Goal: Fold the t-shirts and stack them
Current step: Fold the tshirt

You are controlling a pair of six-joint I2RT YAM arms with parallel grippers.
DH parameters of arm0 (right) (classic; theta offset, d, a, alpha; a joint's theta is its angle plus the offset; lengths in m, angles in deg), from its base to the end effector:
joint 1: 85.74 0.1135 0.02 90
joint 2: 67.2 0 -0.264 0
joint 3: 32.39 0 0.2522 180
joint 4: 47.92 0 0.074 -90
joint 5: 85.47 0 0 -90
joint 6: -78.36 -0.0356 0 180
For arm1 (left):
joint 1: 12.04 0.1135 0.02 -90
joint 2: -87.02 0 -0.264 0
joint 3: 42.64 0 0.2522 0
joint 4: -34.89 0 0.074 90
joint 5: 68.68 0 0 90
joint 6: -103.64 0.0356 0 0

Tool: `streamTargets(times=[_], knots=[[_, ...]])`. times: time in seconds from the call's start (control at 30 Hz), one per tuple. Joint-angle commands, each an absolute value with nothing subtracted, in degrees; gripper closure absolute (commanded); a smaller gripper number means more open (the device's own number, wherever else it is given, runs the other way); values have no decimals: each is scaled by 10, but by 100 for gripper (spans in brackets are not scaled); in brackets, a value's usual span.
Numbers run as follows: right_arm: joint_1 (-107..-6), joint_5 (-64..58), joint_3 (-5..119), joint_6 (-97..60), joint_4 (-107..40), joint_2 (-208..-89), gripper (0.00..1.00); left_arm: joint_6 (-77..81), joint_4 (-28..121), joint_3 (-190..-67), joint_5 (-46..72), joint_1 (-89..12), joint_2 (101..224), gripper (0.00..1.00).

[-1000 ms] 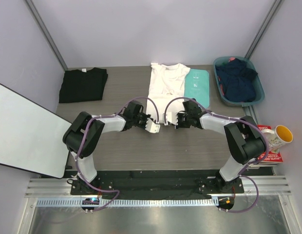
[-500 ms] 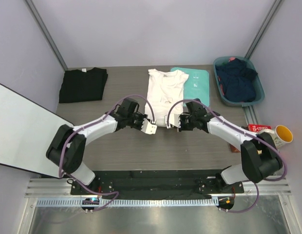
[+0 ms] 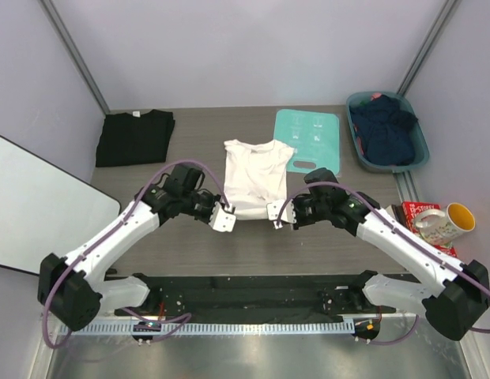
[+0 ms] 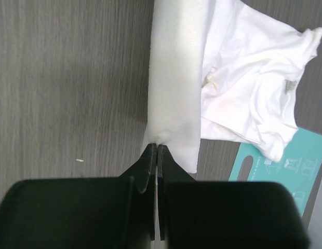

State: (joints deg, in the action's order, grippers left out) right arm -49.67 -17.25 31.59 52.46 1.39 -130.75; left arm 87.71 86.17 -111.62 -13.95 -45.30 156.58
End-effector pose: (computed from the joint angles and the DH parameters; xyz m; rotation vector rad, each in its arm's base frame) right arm 0.1741 0.1432 0.2711 -1.9118 1.3782 0.2253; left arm 0.1925 -0.1508 0.2773 1.9916 1.1528 -0.4058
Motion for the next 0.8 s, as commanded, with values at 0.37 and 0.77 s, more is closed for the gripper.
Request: streamTargets(times=[0.37,0.77], knots=[[-412,-157,416,459,103,-1261,99,825,955,-1110,-169,-465,1420,100],[-467,-77,400,554,-51,-1353,99,840,815,-1086,-114,-451,1500,100]])
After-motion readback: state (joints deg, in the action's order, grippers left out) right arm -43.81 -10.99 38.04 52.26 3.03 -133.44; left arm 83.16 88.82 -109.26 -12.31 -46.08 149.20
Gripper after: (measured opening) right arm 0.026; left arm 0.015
